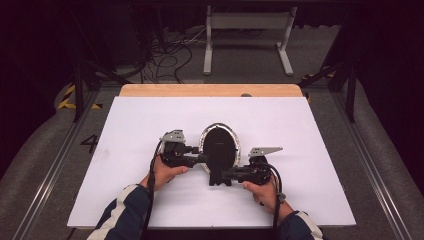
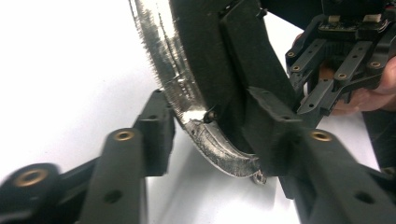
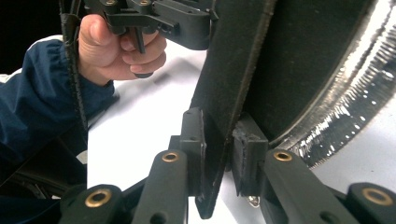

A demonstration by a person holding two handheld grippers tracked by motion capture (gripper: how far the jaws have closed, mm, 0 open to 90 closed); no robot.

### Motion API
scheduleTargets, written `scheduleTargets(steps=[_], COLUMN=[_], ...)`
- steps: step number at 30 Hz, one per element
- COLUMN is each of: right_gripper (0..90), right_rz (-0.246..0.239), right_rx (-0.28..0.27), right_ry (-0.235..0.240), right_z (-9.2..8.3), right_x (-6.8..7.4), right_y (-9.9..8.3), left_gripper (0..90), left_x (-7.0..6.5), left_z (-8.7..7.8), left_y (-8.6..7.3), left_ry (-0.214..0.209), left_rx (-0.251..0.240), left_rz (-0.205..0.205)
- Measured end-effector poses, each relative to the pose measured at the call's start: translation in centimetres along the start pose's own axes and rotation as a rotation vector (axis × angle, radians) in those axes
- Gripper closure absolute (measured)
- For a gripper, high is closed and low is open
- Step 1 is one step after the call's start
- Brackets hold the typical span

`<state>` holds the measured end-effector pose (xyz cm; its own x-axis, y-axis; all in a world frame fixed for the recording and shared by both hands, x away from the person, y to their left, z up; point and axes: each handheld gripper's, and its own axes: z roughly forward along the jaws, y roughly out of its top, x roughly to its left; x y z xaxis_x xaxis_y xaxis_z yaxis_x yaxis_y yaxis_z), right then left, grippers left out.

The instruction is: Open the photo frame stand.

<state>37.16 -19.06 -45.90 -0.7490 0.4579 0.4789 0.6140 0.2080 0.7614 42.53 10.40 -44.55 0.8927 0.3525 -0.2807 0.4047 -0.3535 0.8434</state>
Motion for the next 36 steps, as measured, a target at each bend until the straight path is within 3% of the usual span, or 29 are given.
scheduleTargets(steps=[2,3,5,6,8,12,18,26,31,32,36], right_gripper=[78.6,78.8,78.9,78.9,78.9,78.9,78.0,77.4,77.1,76.9,76.5], right_rz=[0.000,0.000,0.002,0.004,0.005,0.004,-0.009,-0.019,-0.027,-0.025,-0.022], right_rx=[0.001,0.002,0.003,0.002,0.002,0.003,0.000,-0.014,-0.017,-0.016,-0.014], right_ry=[-0.001,-0.002,-0.006,-0.007,-0.009,-0.020,-0.043,-0.038,-0.027,-0.026,-0.021], right_z=[0.0,0.0,0.0,0.0,0.0,0.0,-0.1,-0.3,-0.4,-0.5,-0.6], right_x=[0.1,0.1,0.1,0.1,0.0,0.1,0.2,0.5,0.8,0.9,0.9], right_y=[0.0,0.0,0.0,0.0,0.0,0.0,0.1,0.4,0.5,0.6,0.6], left_gripper=[59.6,60.0,60.4,60.5,61.5,64.4,66.2,69.4,71.5,71.8,72.2], left_x=[-0.1,0.0,-0.1,-0.3,-0.3,-0.6,-1.2,-1.9,-2.4,-2.6,-2.8], left_z=[0.1,0.1,0.1,0.1,0.1,0.2,0.1,-0.1,-0.4,-0.4,-0.4], left_y=[-0.1,-0.1,0.0,-0.1,-0.1,-0.1,0.1,0.4,0.6,0.6,0.6], left_ry=[-0.020,-0.024,-0.021,-0.022,-0.035,-0.060,-0.015,0.058,0.128,0.158,0.189], left_rx=[0.003,0.009,0.011,0.008,0.013,0.030,0.023,0.000,-0.010,-0.010,-0.007], left_rz=[-0.002,0.024,0.032,0.009,0.008,0.044,0.075,0.134,0.190,0.223,0.250])
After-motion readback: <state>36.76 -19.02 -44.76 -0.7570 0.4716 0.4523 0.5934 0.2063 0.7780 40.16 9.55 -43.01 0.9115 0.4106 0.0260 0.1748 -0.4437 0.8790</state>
